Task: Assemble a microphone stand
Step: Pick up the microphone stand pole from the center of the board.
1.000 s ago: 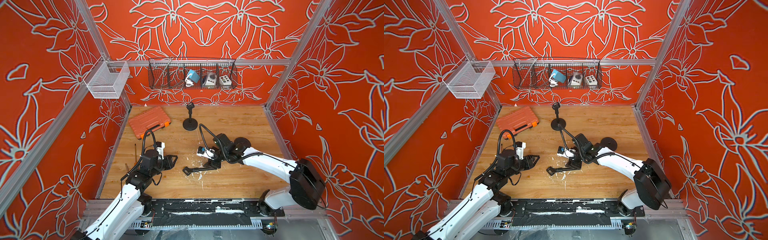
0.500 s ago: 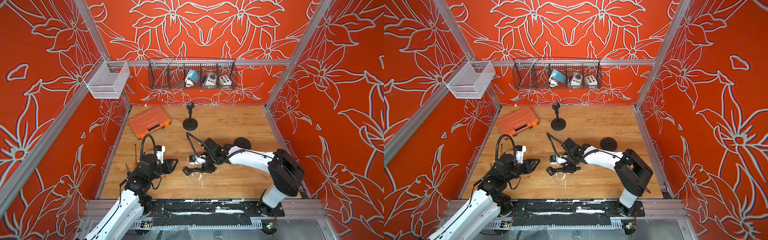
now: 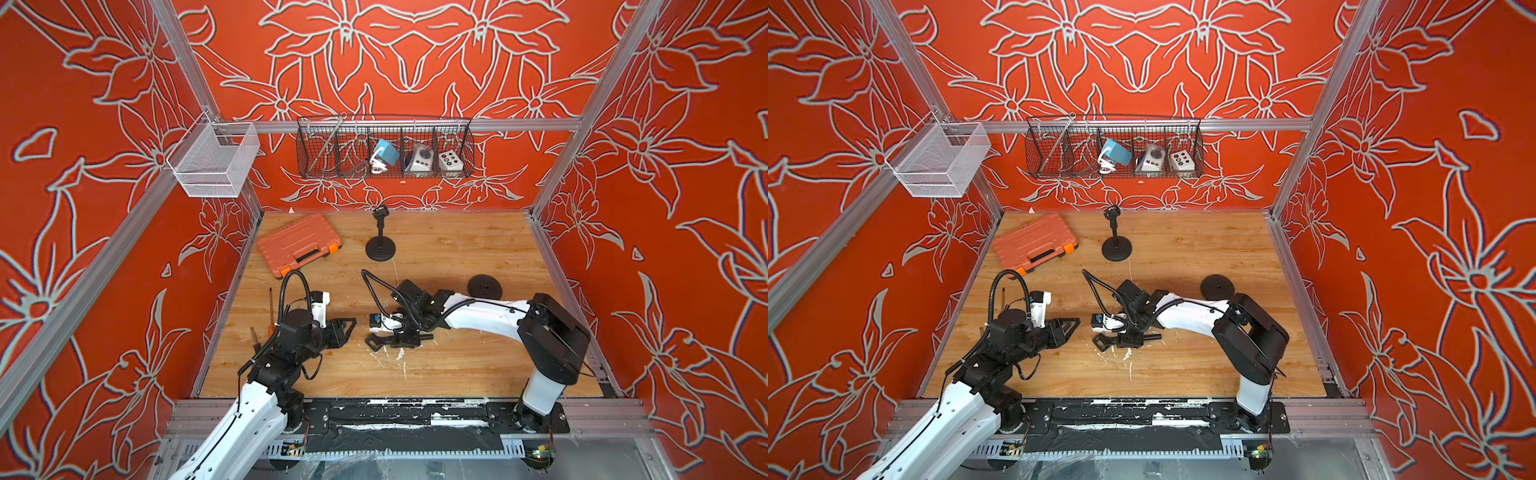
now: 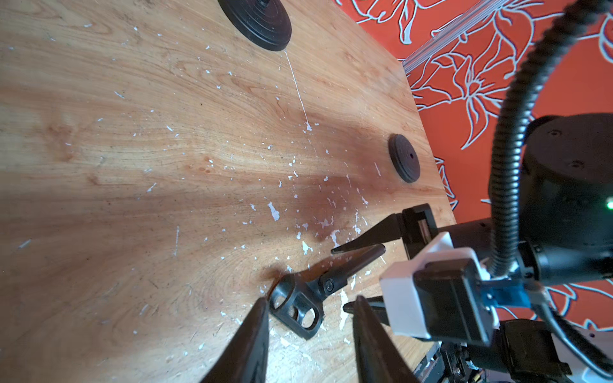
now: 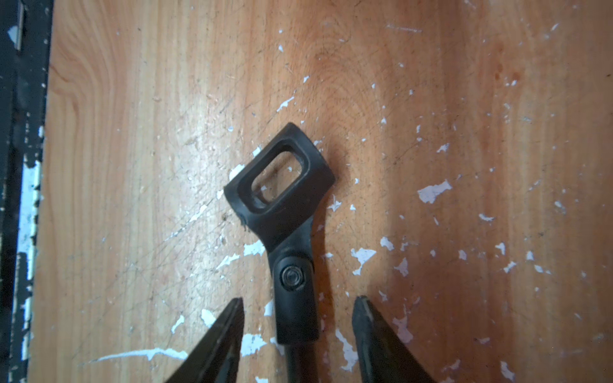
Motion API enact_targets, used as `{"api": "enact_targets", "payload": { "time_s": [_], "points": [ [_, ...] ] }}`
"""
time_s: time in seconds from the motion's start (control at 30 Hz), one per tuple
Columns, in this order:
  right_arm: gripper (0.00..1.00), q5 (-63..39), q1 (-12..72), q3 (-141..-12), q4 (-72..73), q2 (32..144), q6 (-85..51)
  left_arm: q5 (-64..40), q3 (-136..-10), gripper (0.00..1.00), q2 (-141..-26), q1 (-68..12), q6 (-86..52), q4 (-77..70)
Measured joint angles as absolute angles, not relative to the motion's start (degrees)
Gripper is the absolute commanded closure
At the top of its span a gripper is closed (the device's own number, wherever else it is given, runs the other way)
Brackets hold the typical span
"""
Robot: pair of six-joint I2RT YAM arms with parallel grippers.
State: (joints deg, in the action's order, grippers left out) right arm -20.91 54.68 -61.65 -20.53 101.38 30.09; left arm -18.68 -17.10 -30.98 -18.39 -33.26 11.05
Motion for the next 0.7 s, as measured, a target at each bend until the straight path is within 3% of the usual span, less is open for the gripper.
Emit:
{"api": "enact_targets", "payload": {
  "time_s": [0.13,0.33,0.53,0.7],
  "points": [
    [0.53,-21.3,54.8,-61.6,-19.9,102.8,28.9,-18.2,-17.1,0.58,-31.0,-18.4,-33.5,11.0],
    [0.69,-21.6,54.8,-61.6,-19.1,103.4,27.7,-17.8,-17.1,0.58,-31.1,-18.4,-33.9,11.0],
    [0.93,-22.5,53.9,-60.9,-17.3,102.7,26.1,-17.9,-17.1,0.59,-33.5,-18.4,-34.5,10.0],
    [0.99,-25.0,49.1,-56.7,-14.2,97.6,22.5,-18.7,-18.9,0.59,-39.8,-18.5,-34.4,9.7]
  ]
}}
